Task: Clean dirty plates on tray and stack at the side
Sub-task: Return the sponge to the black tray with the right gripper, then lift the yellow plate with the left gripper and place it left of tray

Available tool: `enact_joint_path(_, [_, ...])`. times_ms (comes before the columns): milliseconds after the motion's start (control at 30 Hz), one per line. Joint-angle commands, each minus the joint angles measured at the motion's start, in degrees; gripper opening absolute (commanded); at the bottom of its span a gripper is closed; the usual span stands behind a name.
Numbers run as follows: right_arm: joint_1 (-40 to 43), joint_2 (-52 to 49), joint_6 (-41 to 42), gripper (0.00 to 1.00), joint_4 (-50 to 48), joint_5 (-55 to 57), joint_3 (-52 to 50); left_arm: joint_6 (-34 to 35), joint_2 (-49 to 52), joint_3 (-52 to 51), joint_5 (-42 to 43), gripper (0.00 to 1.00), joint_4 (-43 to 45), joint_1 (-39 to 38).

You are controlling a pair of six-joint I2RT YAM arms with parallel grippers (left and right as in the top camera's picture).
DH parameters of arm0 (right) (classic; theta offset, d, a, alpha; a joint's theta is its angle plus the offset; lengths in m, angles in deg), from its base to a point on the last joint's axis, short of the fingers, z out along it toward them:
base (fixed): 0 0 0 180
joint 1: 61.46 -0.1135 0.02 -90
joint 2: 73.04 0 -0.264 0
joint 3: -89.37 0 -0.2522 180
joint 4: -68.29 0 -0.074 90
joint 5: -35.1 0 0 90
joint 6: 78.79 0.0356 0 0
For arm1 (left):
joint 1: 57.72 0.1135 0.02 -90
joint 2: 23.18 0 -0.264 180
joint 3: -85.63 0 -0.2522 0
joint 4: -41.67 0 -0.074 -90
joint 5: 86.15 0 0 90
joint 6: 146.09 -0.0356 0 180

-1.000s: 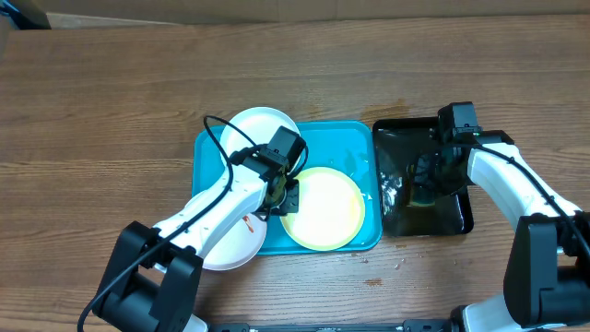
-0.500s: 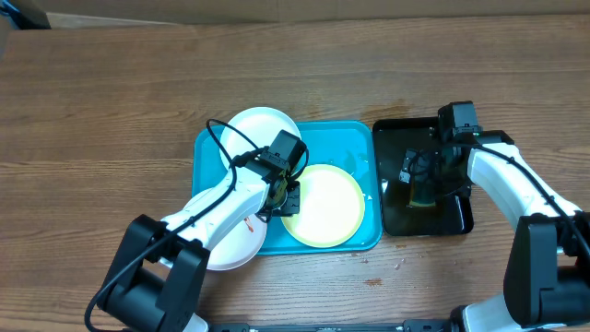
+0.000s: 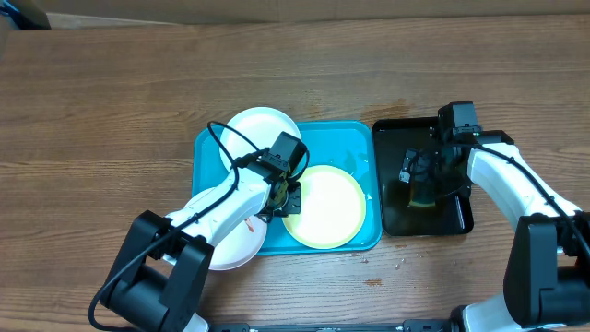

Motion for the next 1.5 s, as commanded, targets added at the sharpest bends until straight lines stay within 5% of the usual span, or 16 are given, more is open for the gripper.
enact_joint_path(0, [-0.2,0.2,0.1,1.0,-0.3,0.6,0.2,0.1,0.9,-0.5,0.1,0.04,-0.5,-1.0])
enact_joint_path(700, [-0.2,0.2,0.1,1.0,-0.3,0.6,0.2,-1.0,-3.3,20.2,-21.7,0.04,-17.3,-4.7])
enact_joint_path(1300, [-0.2,0.2,0.1,1.0,-0.3,0.6,0.2,-2.7,-3.3,23.3,-77.1,0.04,-16.9,-30.7])
enact_joint_path(1467, [-0.2,0.2,0.1,1.0,-0.3,0.6,0.2,-2.7,-3.3,23.3,-80.3,0.04,-16.4,-33.8])
